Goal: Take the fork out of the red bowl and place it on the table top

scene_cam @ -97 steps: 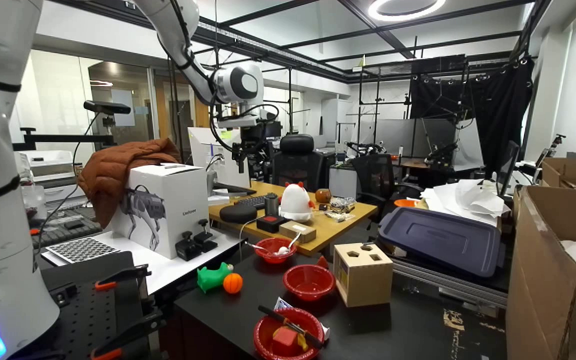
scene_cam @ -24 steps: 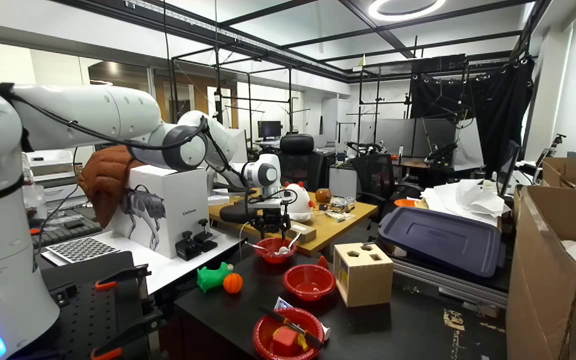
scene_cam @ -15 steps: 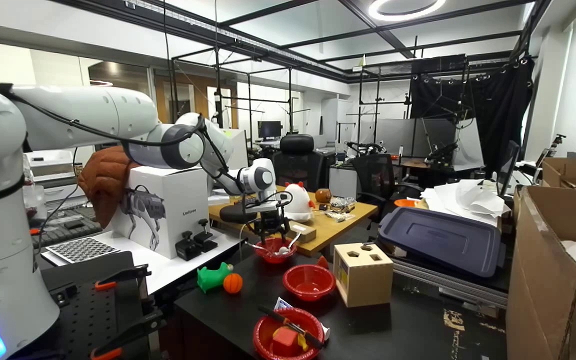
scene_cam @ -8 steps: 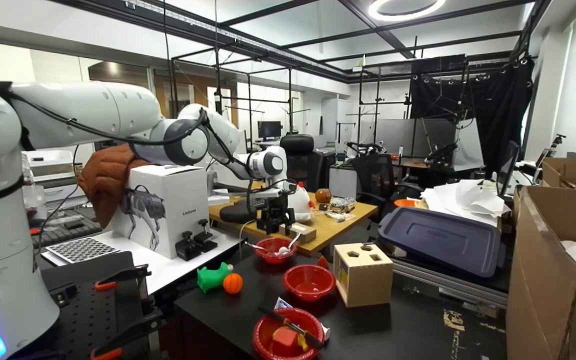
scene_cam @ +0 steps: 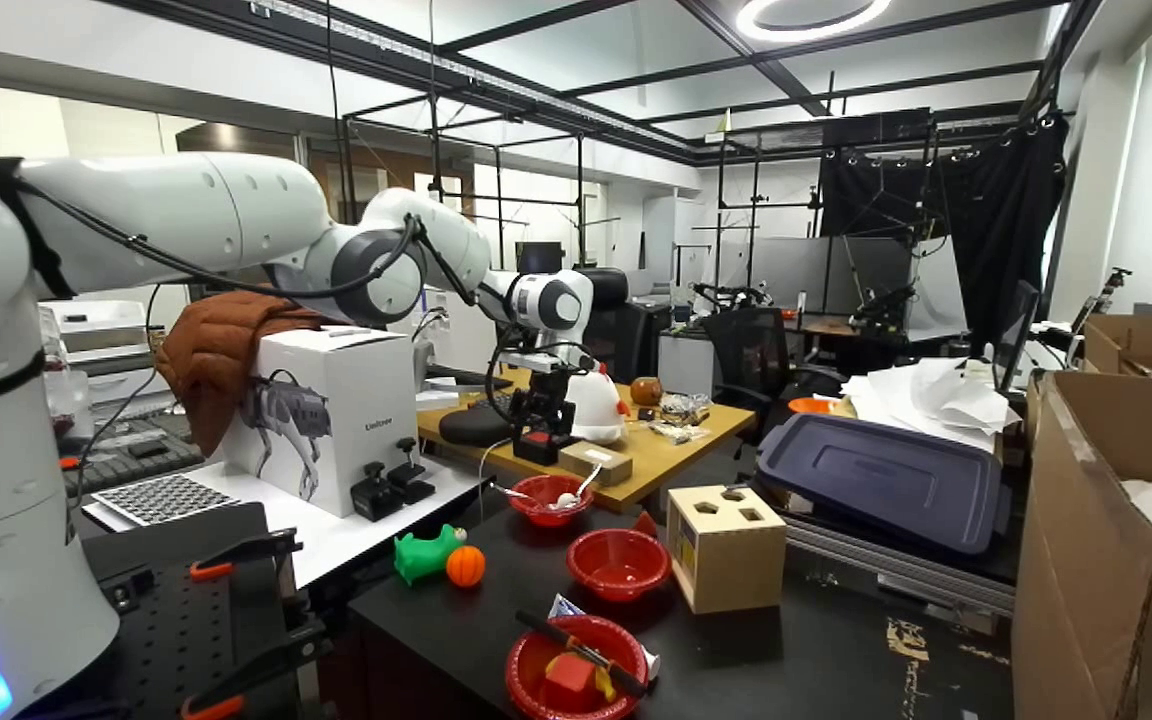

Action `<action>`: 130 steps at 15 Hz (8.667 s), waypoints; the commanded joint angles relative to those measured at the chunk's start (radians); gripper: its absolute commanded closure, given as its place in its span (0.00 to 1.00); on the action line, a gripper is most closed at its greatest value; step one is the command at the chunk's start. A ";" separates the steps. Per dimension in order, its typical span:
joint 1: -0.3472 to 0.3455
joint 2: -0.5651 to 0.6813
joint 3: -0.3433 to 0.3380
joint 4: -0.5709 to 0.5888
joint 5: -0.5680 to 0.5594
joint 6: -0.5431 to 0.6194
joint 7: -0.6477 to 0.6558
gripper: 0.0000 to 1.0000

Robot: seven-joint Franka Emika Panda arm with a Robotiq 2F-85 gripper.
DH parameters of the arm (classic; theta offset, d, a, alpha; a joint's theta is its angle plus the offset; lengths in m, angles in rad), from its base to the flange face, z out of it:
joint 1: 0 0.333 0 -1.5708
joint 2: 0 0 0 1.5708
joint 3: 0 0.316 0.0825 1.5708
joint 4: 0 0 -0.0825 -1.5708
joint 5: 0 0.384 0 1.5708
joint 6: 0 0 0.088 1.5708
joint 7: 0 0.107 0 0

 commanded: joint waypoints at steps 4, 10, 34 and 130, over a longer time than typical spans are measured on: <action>0.036 0.007 0.049 -0.005 0.048 -0.040 0.102 0.00; 0.076 0.051 0.040 -0.003 0.046 -0.039 0.253 0.00; 0.065 0.081 0.027 -0.101 0.156 0.120 0.395 0.00; -0.097 -0.728 -0.041 -1.495 -0.303 0.867 -0.174 0.96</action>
